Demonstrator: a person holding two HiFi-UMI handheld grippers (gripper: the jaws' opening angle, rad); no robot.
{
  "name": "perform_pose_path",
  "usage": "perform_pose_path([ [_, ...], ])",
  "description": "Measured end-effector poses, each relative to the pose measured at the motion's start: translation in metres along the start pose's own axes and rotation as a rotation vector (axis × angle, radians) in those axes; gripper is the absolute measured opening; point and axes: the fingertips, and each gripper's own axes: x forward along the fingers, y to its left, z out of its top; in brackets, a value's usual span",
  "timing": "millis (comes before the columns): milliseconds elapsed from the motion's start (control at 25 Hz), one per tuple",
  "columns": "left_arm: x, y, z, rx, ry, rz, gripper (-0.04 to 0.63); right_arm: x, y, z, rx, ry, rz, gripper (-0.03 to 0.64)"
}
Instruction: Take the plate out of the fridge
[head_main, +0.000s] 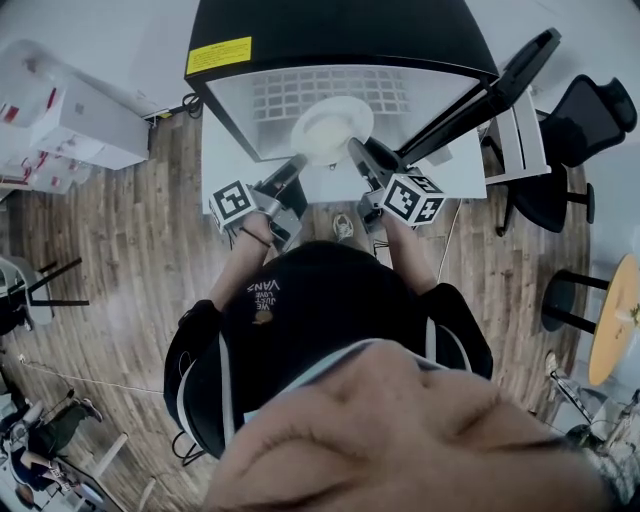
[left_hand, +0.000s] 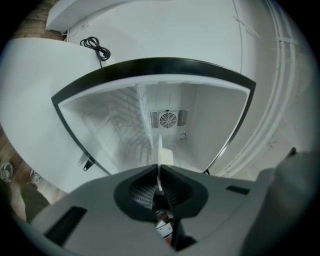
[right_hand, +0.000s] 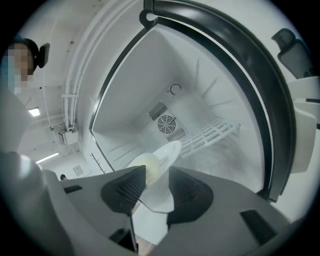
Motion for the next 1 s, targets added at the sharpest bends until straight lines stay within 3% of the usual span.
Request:
perform_pose_path([
  [1000,-0.041,-0.002,-0.038,0.012,0.129,-0.041,0.031,-0.053,0.03,-0.037,0.012,-0.069,-0.096,0.15],
])
